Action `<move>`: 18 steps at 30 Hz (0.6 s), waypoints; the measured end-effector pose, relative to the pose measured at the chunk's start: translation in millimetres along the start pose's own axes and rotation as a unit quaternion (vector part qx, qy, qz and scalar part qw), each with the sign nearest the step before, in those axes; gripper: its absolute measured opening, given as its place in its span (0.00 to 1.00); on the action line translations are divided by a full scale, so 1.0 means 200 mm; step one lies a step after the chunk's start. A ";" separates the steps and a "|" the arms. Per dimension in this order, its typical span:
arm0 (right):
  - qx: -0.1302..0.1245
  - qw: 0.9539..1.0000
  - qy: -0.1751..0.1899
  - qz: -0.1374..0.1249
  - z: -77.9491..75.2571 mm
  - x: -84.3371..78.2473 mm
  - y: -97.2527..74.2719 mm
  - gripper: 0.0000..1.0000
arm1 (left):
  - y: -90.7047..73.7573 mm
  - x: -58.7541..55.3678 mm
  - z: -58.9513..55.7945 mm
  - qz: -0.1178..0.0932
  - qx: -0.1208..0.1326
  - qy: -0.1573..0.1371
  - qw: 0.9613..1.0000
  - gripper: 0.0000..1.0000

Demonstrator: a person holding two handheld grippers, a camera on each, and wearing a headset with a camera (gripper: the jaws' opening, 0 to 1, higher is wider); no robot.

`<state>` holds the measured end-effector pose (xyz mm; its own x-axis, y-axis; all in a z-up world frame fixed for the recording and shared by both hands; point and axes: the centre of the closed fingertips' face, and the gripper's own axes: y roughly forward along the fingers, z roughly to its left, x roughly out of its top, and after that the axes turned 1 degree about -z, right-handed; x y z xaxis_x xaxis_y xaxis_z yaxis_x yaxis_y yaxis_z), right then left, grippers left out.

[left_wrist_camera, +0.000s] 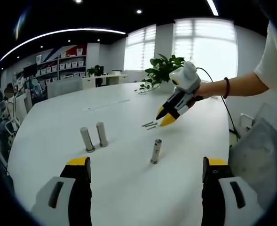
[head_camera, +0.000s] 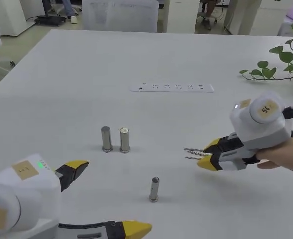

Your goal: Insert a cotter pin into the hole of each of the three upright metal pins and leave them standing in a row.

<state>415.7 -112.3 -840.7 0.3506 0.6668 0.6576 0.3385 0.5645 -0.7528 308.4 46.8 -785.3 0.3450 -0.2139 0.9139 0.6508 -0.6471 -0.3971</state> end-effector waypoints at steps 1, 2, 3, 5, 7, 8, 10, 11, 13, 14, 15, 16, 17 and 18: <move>0.002 1.000 -0.002 0.003 0.00 0.00 0.01 0.25 | 0.00 0.00 0.00 0.000 0.001 -0.001 1.000 0.99; 0.004 1.000 -0.004 0.005 0.00 0.00 0.01 0.24 | 0.00 0.00 0.00 0.000 0.001 -0.001 1.000 0.99; 0.005 1.000 -0.006 0.007 0.00 0.00 0.02 0.24 | 0.00 0.00 0.01 0.000 0.003 -0.001 1.000 0.99; 0.006 1.000 -0.011 0.013 -0.01 0.00 0.03 0.23 | -0.01 -0.01 0.01 0.003 0.006 0.004 1.000 0.99; 0.010 1.000 -0.012 0.020 -0.02 -0.01 0.04 0.23 | -0.01 -0.01 0.01 0.005 0.008 0.007 1.000 0.99; 0.013 1.000 -0.013 0.022 -0.02 -0.01 0.05 0.23 | -0.01 -0.02 0.01 0.006 0.008 0.006 1.000 0.98; 0.014 0.999 -0.015 0.028 -0.02 -0.02 0.06 0.22 | -0.01 -0.02 0.01 0.008 0.008 0.003 1.000 0.97; 0.014 0.999 -0.017 0.031 -0.03 -0.03 0.06 0.22 | -0.02 -0.03 0.02 0.011 0.008 0.003 1.000 0.96; 0.019 0.999 -0.019 0.034 -0.03 -0.03 0.07 0.21 | -0.02 -0.04 0.02 0.013 0.010 0.002 1.000 0.95; 0.020 0.999 -0.019 0.035 -0.03 -0.03 0.07 0.21 | -0.02 -0.04 0.02 0.012 0.010 0.000 1.000 0.95; 0.022 0.999 -0.020 0.037 -0.03 -0.03 0.08 0.20 | -0.02 -0.04 0.02 0.011 0.010 -0.002 1.000 0.95; 0.024 0.999 -0.021 0.038 -0.03 -0.03 0.08 0.20 | -0.02 -0.04 0.02 0.011 0.010 -0.002 1.000 0.95; 0.027 0.999 -0.024 0.041 -0.03 -0.03 0.09 0.19 | -0.02 -0.04 0.02 0.011 0.011 -0.001 1.000 0.95; 0.028 0.998 -0.026 0.044 -0.03 -0.03 0.09 0.18 | -0.02 -0.04 0.02 0.012 0.011 -0.001 1.000 0.94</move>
<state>425.2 -109.0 -857.8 0.3298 0.7389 0.5876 0.2591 0.5277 -0.8090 306.2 55.0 -791.0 0.3616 -0.2278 0.9041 0.6566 -0.6261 -0.4204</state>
